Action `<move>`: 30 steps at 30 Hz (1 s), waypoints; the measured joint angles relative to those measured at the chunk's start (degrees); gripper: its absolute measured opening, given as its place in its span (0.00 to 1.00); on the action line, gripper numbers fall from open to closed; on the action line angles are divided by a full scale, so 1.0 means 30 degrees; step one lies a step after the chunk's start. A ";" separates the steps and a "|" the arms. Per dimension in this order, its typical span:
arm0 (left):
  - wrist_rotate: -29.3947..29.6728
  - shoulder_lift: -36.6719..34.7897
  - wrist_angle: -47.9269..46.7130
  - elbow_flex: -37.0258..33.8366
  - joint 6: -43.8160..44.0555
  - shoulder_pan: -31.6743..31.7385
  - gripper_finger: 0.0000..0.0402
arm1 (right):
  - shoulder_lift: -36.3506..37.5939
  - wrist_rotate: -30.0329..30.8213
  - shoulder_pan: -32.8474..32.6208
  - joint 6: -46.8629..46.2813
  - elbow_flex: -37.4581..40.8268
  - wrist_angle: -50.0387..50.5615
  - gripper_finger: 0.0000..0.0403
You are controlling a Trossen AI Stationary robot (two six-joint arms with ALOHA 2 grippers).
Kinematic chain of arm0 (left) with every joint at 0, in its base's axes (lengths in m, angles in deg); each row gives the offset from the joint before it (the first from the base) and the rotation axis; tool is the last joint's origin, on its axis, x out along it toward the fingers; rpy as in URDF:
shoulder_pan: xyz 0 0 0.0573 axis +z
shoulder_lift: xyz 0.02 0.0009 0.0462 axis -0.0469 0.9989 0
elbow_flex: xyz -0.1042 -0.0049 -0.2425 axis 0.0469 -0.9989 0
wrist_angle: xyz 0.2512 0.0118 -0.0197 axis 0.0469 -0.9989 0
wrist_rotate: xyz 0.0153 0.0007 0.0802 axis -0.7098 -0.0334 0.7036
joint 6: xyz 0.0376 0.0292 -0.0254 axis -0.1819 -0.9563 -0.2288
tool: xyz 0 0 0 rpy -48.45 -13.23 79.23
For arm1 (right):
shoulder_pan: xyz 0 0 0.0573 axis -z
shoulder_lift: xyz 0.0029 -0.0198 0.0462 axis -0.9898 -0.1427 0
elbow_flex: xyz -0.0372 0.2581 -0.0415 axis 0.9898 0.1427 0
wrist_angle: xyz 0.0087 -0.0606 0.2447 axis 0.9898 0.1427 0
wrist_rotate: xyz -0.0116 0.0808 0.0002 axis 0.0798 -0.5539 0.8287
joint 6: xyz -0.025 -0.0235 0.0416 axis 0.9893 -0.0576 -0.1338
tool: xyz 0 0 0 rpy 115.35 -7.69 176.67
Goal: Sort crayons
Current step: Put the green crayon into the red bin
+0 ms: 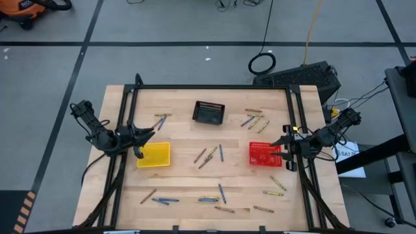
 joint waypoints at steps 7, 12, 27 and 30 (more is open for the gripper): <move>-0.0007 0.0000 0.0002 0.0000 -0.0856 0.0000 0.20 | 0.0000 0.0001 -0.0003 -0.0195 0.0000 0.0018 0.31; -0.0015 0.0000 0.0002 0.0000 -0.0867 0.0000 0.20 | 0.0000 0.0000 -0.0007 -0.1267 0.0000 0.0292 0.31; -0.0036 0.0000 -0.0641 0.0000 -0.0883 0.0000 0.20 | -0.0005 0.2949 -0.0007 -0.5286 0.0000 0.0344 0.31; -0.0056 0.0000 -0.1435 0.0000 -0.0850 0.0000 0.20 | -0.0003 0.5192 -0.0007 -0.6175 0.0000 0.0343 0.31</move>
